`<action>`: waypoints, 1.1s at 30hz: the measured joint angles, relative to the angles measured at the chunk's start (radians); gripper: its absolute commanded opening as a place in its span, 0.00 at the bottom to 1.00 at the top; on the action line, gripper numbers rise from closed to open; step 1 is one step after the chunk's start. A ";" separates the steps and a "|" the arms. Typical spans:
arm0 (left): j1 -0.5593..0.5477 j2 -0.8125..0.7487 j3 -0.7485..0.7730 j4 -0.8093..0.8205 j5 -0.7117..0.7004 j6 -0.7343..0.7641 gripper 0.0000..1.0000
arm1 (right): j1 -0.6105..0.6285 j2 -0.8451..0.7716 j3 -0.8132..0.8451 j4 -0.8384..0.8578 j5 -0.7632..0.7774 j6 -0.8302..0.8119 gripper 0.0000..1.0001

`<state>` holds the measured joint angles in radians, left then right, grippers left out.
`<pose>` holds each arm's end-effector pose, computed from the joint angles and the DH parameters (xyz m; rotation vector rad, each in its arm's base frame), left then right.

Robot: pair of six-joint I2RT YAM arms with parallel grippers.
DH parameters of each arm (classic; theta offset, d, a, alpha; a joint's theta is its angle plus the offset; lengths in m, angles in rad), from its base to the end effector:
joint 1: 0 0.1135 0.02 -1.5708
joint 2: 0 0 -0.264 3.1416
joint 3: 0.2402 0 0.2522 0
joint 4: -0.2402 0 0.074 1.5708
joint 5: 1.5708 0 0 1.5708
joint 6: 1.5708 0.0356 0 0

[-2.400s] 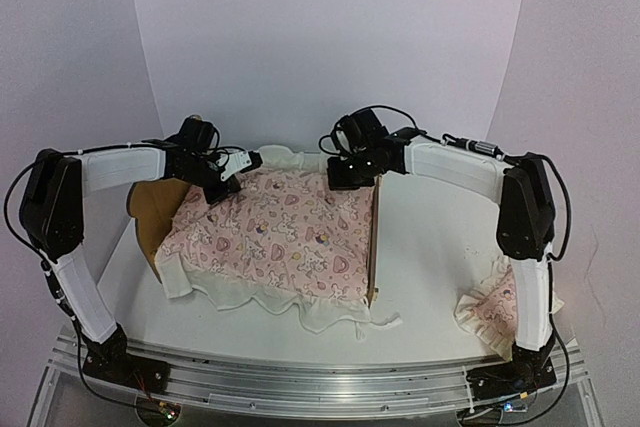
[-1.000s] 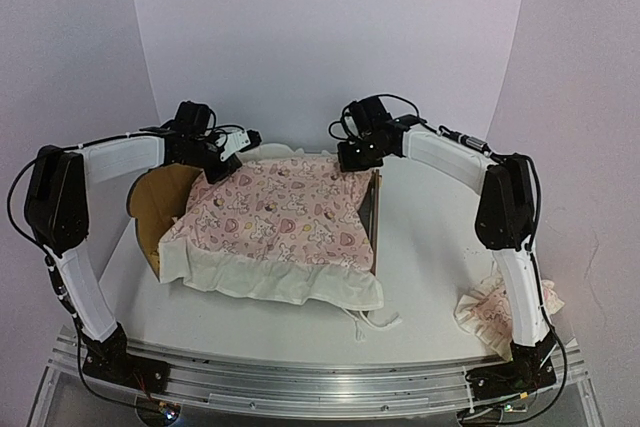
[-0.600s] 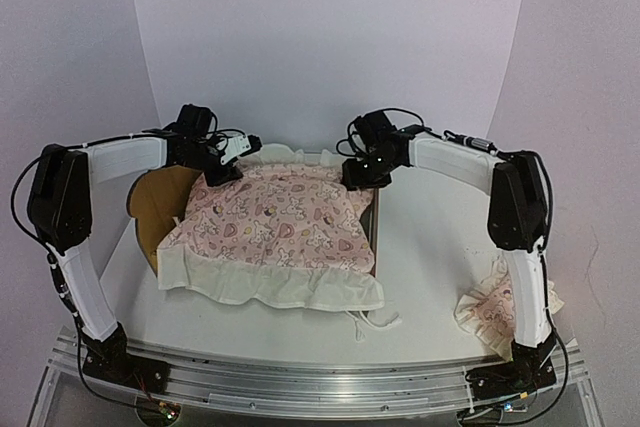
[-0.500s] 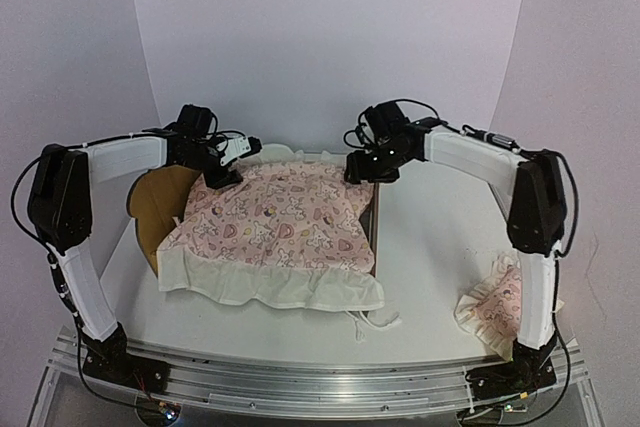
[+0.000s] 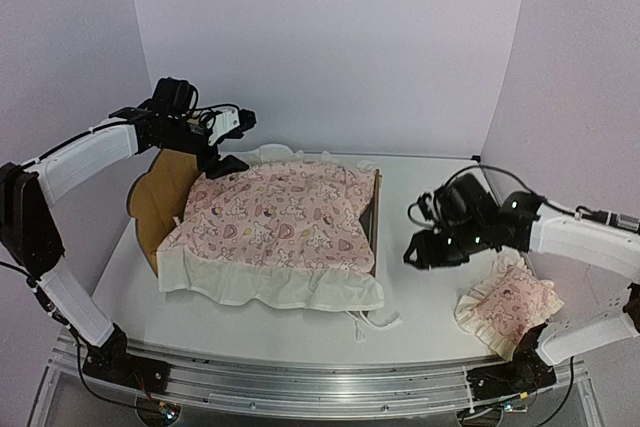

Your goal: Set up the pet bed

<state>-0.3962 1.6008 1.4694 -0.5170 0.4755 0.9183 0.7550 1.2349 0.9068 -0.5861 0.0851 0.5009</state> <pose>0.3284 -0.1551 0.3410 1.5048 1.5300 -0.2256 0.1849 0.1698 0.2539 -0.2842 2.5145 0.4191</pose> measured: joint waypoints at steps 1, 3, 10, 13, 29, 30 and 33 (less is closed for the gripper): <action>-0.021 -0.023 -0.011 -0.003 0.014 -0.009 0.81 | 0.056 -0.018 -0.071 0.013 0.005 0.019 0.42; -0.084 -0.068 -0.052 0.003 0.041 -0.041 0.81 | 0.182 -0.060 -0.205 0.073 0.024 0.057 0.40; -0.250 -0.218 -0.323 0.109 0.181 -0.235 0.78 | 0.486 0.040 -0.354 0.341 0.197 0.121 0.42; -0.287 -0.291 -0.460 0.217 0.201 -0.337 0.78 | 0.554 0.174 -0.307 0.441 0.259 0.118 0.41; -0.408 -0.422 -0.759 0.614 0.121 -0.727 0.71 | 0.626 0.494 -0.092 0.410 0.374 0.254 0.00; -0.416 -0.424 -0.766 0.622 0.117 -0.741 0.70 | 0.630 0.489 -0.093 0.402 0.369 0.261 0.00; -0.442 -0.431 -0.782 0.644 0.110 -0.779 0.67 | 0.636 0.433 -0.124 0.375 0.331 0.277 0.00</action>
<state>-0.8385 1.1699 0.6878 0.1267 0.5851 0.1392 1.3909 1.6679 0.7827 -0.2116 0.4163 0.7784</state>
